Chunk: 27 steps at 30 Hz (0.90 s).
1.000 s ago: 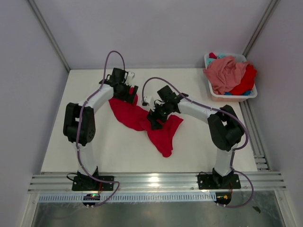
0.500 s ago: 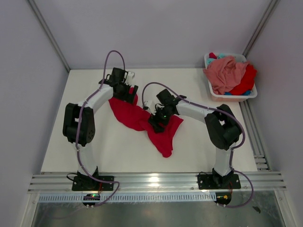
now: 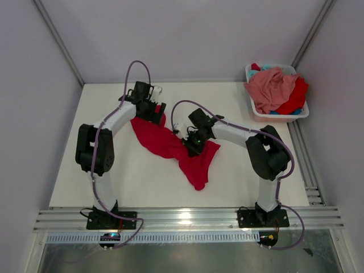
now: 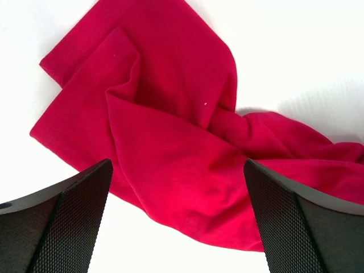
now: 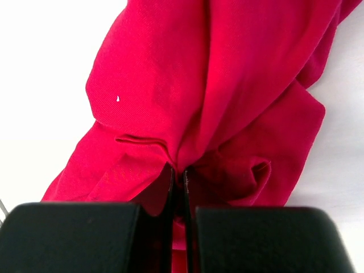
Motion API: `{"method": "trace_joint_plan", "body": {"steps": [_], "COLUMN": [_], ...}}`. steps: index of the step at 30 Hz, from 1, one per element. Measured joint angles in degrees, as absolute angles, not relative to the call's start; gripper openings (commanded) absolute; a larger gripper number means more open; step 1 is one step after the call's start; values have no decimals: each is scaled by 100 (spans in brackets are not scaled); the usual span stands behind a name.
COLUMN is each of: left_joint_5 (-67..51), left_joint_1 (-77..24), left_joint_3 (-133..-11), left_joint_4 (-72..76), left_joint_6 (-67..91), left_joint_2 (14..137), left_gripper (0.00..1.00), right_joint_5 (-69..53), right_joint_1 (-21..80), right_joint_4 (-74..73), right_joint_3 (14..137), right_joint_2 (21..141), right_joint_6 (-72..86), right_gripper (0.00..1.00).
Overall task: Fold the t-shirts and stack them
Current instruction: Flatten the tshirt out
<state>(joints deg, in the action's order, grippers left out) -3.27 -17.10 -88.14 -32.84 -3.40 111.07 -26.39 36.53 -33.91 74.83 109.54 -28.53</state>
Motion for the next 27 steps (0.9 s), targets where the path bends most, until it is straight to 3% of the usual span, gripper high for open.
{"method": "trace_joint_plan", "body": {"steps": [12, 27], "left_joint_5": [-801, 318], "left_joint_1": [-1710, -1710], "left_joint_3": [-9784, -10215], "left_joint_4": [-4104, -4574], "left_joint_6": [-864, -998], "left_joint_2": [11944, 12488], "left_gripper": [99, 99], "right_joint_5": [-2580, -2613], "right_joint_1": [3653, 3653], "right_joint_4": [-3417, -3435], "right_joint_3": [7483, 7483], "right_joint_2": [10954, 10954], "right_joint_6": [-2856, -2853], "right_gripper": [3, 3]}}
